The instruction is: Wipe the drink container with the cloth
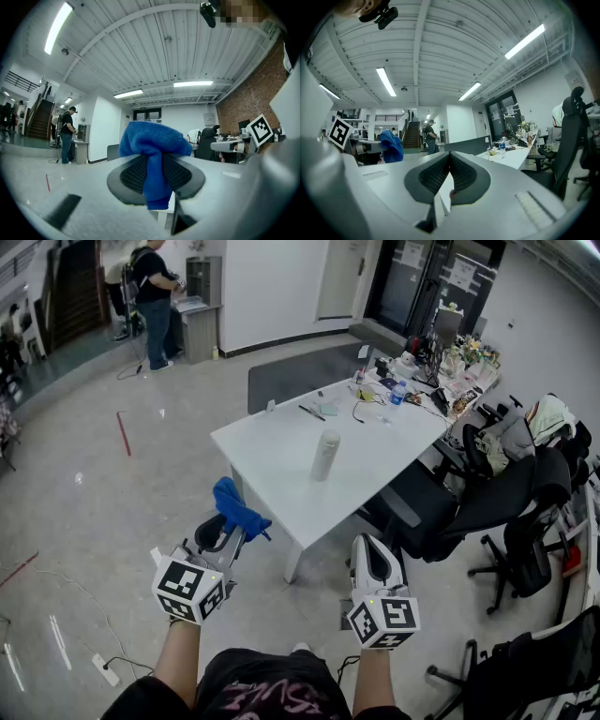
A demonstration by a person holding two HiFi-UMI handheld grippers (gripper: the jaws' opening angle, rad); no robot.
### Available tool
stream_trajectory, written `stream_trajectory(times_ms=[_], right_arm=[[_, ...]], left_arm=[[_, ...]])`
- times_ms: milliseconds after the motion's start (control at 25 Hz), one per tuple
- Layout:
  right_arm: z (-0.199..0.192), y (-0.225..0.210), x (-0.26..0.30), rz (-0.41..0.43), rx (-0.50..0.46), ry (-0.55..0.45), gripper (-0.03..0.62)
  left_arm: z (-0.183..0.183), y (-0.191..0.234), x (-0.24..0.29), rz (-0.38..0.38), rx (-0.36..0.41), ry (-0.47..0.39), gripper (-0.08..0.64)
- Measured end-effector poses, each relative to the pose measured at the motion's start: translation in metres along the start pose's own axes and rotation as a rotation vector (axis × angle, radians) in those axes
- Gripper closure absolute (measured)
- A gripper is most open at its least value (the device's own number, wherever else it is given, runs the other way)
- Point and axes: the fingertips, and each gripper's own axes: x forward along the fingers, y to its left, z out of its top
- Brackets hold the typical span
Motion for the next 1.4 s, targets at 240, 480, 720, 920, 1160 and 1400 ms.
stream_trajectory(times_ms=[240,480,720,920,1160,1400], right_arm=[[-0.003,0.002,0.0,0.005,-0.004,0.005,0.595],[-0.001,0.005,-0.003,0.003,-0.002,-0.007,0.594],[0.0,0.007,-0.008,-0.006,0.002,-0.013,0.594],[-0.002,0.011,-0.013,-0.006,0.006,-0.013,0.594],[-0.004,0.016,-0.017,-0.009,0.006,-0.011,0.592],[-0.004,0.011,-0.013,-0.01,0.009,-0.016,0.592]], left_arm=[[-0.002,-0.003,0.0,-0.013,0.006,0.004,0.468],[-0.002,-0.004,-0.004,-0.013,0.008,0.01,0.468],[-0.006,-0.004,-0.008,-0.02,-0.002,0.014,0.468],[-0.006,-0.005,-0.014,-0.023,-0.003,0.004,0.468],[-0.008,-0.004,-0.019,-0.027,-0.011,0.002,0.468],[-0.01,-0.007,-0.009,-0.043,-0.001,0.014,0.468]])
